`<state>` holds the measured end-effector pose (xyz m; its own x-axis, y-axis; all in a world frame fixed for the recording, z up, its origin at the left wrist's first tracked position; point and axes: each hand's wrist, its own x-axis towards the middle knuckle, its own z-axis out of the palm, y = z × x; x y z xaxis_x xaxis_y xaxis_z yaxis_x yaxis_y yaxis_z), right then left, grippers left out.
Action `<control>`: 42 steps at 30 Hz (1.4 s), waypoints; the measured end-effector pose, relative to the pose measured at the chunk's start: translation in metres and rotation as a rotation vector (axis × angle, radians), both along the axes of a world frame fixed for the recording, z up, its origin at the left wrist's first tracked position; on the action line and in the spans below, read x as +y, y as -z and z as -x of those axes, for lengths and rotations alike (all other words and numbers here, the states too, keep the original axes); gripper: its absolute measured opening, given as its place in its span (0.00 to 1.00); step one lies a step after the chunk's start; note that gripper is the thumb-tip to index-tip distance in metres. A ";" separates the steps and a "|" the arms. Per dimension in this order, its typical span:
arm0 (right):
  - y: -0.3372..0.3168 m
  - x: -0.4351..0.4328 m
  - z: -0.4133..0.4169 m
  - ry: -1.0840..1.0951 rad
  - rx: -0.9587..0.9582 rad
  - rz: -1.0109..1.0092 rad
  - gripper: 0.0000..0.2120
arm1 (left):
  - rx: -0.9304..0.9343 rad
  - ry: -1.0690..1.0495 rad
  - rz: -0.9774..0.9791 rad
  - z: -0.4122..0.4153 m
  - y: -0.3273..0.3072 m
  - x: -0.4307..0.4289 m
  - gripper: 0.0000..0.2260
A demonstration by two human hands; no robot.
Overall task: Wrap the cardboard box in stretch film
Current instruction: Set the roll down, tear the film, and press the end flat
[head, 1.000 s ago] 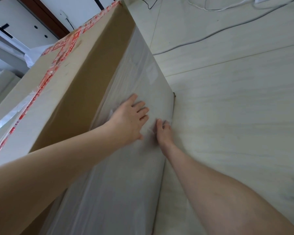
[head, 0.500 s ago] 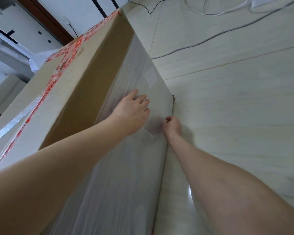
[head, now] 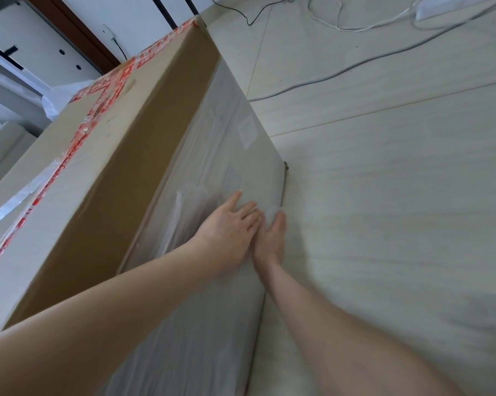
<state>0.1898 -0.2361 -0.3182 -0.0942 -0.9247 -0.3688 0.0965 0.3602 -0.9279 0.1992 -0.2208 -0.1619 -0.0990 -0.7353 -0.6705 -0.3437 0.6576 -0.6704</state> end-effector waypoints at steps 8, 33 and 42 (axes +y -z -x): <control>0.001 -0.027 -0.017 -0.133 -0.011 -0.005 0.49 | -0.160 -0.021 0.031 -0.014 -0.014 -0.015 0.33; -0.019 -0.031 0.037 -0.169 0.100 -0.023 0.32 | 0.179 0.014 0.161 0.009 -0.052 -0.015 0.22; -0.068 0.006 0.053 -0.225 0.269 0.010 0.30 | 0.323 -0.016 0.213 0.013 -0.074 0.028 0.23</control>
